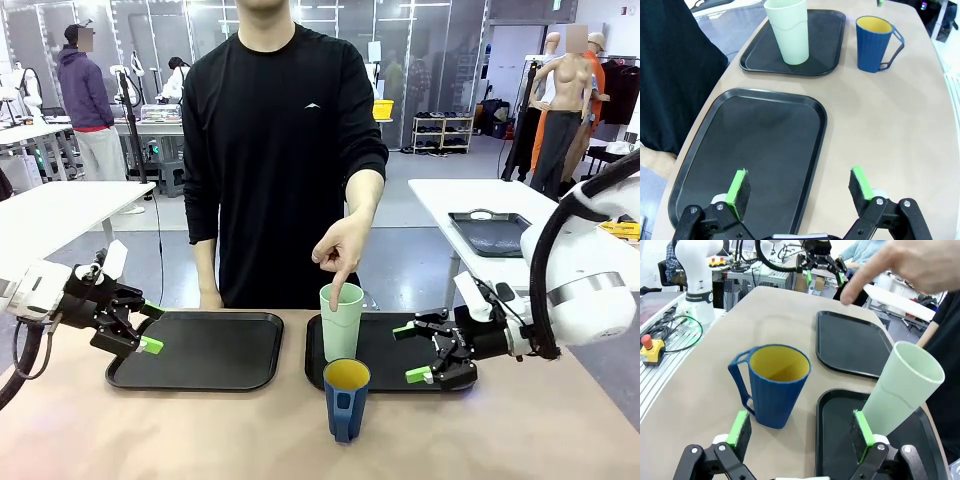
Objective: Sort and store the cups by type.
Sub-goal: Pick up the Handle plastic cup and place it into the empty Flat Tray.
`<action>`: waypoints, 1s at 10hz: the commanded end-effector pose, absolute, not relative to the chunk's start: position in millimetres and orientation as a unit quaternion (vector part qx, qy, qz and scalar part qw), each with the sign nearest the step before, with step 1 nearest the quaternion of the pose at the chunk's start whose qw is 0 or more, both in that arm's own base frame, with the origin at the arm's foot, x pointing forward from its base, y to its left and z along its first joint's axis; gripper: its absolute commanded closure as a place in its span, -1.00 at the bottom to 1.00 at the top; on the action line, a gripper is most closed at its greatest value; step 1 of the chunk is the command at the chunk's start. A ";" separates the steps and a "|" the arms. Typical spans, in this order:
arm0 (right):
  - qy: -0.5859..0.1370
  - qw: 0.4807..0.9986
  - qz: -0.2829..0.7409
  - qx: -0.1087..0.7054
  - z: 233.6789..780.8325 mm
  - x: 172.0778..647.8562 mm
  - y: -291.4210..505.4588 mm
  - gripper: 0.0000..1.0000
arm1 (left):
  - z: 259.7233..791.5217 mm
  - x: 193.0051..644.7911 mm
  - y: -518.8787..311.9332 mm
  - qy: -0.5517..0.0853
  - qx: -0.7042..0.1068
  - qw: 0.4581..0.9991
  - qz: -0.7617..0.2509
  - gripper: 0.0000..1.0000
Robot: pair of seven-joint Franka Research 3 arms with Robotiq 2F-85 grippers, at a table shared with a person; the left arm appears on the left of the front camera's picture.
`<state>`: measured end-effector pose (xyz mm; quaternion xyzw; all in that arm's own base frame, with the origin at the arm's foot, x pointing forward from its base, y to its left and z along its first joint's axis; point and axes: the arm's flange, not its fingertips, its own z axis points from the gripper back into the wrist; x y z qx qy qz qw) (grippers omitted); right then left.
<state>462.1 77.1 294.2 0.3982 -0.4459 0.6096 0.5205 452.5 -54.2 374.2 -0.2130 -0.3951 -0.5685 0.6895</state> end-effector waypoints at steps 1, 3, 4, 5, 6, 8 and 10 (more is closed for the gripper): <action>-0.423 0.543 0.609 0.394 285.5 481.8 84.2 -1.00 | 373.0 452.1 -55.5 -0.409 -0.212 0.682 -0.567 -1.00; -0.409 0.544 0.608 0.408 268.1 493.7 87.3 -1.00 | 373.0 452.1 -55.5 -0.409 -0.212 0.682 -0.567 -1.00; -0.404 0.543 0.610 0.413 259.2 497.8 89.1 -1.00 | 373.0 452.1 -55.5 -0.409 -0.212 0.682 -0.567 -1.00; -0.402 0.535 0.610 0.425 251.7 499.9 91.5 -1.00 | 373.0 452.1 -55.5 -0.409 -0.212 0.682 -0.567 -1.00; -0.400 0.526 0.611 0.435 245.1 500.9 94.1 -1.00 | 373.0 452.1 -55.5 -0.409 -0.212 0.682 -0.567 -1.00; -0.397 0.514 0.612 0.451 234.3 500.6 100.6 -1.00 | 373.0 452.1 -55.5 -0.409 -0.212 0.682 -0.567 -1.00; -0.396 0.501 0.614 0.464 230.1 495.3 109.3 -1.00 | 373.0 452.1 -55.5 -0.409 -0.212 0.682 -0.567 -1.00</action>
